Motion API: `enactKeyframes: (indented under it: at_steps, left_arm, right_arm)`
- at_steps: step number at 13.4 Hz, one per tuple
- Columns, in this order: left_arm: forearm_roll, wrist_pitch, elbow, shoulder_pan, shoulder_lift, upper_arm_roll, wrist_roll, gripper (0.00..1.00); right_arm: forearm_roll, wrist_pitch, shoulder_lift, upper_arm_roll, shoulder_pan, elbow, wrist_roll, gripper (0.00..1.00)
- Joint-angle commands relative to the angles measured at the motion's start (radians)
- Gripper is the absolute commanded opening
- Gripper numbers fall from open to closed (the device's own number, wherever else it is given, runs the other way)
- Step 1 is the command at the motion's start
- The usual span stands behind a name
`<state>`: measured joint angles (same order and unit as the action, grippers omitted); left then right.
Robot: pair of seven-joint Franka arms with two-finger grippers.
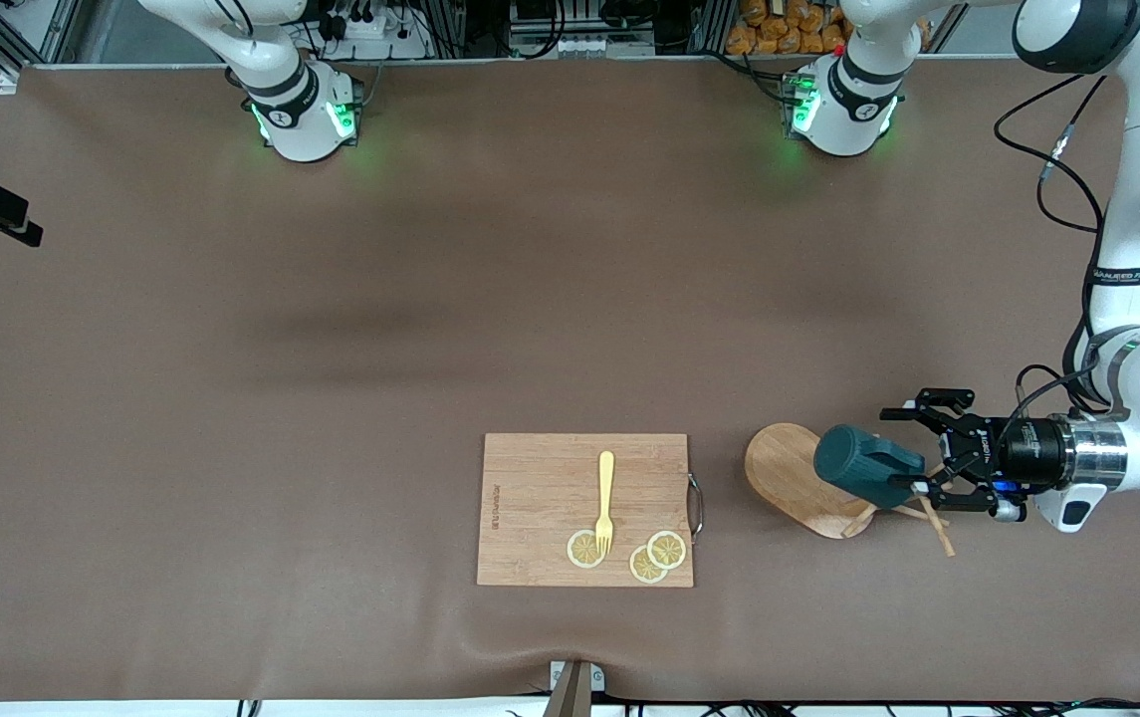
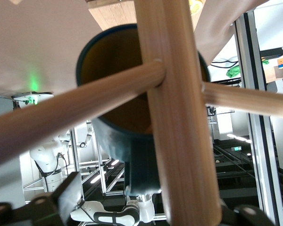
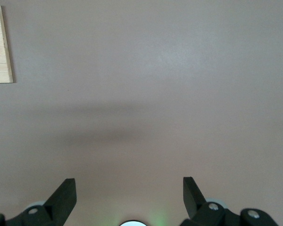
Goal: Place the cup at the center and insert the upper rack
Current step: 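Open the left gripper and release the mug handle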
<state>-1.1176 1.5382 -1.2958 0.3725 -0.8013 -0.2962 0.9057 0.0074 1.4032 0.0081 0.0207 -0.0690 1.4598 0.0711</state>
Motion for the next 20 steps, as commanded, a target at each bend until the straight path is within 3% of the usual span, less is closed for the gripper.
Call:
enactKeyframes:
  at_steps: [1, 9, 14, 20]
  left_arm:
    - [0.012, -0.024, 0.007, 0.011, 0.007, -0.009, -0.005, 1.0]
    - [0.016, -0.066, 0.013, 0.025, 0.068, -0.011, 0.035, 1.0]
    - [0.033, -0.069, 0.013, 0.039, 0.154, -0.008, 0.038, 1.0]
    - [0.113, -0.067, 0.013, 0.037, 0.277, -0.017, 0.035, 1.0]
  right_arm:
    - [0.013, -0.009, -0.003, -0.004, 0.012, -0.013, -0.011, 1.0]
    - [0.011, -0.007, -0.037, 0.004, 0.046, -0.007, -0.011, 1.0]
    - [0.0, -0.046, -0.048, 0.027, 0.025, 0.011, -0.01, 1.0]
    - [0.0, 0.005, -0.048, 0.048, 0.026, 0.073, -0.008, 1.0]
